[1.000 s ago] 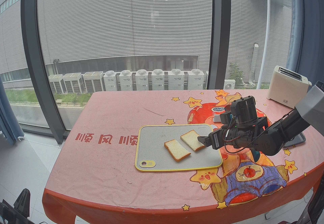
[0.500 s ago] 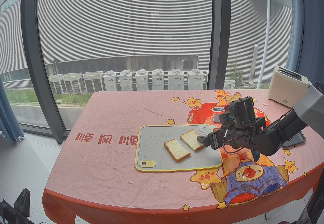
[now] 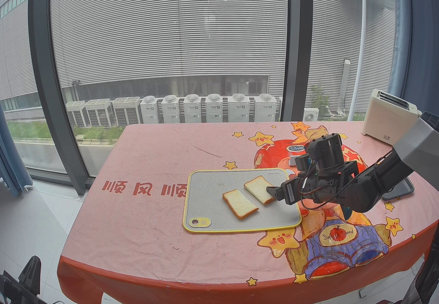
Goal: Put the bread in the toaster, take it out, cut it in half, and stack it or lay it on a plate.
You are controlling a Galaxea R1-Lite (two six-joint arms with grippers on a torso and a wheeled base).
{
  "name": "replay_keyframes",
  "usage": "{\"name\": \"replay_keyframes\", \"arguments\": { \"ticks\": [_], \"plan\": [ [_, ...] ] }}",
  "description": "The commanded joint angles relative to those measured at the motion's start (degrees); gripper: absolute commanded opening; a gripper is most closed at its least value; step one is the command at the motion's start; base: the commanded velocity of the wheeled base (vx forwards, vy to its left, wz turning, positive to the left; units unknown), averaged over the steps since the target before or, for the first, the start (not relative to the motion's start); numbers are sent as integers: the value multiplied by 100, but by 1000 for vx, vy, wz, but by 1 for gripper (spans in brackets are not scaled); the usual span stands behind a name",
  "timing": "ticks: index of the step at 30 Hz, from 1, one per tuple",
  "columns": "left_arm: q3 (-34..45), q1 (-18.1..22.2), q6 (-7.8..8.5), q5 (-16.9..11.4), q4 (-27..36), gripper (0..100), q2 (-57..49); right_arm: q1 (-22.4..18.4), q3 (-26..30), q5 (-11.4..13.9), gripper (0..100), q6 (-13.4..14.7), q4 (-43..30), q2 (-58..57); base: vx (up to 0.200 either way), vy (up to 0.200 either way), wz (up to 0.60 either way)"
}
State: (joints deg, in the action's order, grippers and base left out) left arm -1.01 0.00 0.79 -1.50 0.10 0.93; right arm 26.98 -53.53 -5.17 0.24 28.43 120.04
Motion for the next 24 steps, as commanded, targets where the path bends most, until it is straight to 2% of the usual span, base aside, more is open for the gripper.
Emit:
{"name": "replay_keyframes", "arguments": {
  "ticks": [1, 24],
  "plan": [
    [92, 0, 0, 1, -1, 0, -49, 0, 18, -28, 0, -7, -13, 2, 0, 0, 0],
    [92, 0, 0, 1, -1, 0, -49, 106, 167, -37, 0, 28, -13, -315, 0, 0, 0]
  ]
}}
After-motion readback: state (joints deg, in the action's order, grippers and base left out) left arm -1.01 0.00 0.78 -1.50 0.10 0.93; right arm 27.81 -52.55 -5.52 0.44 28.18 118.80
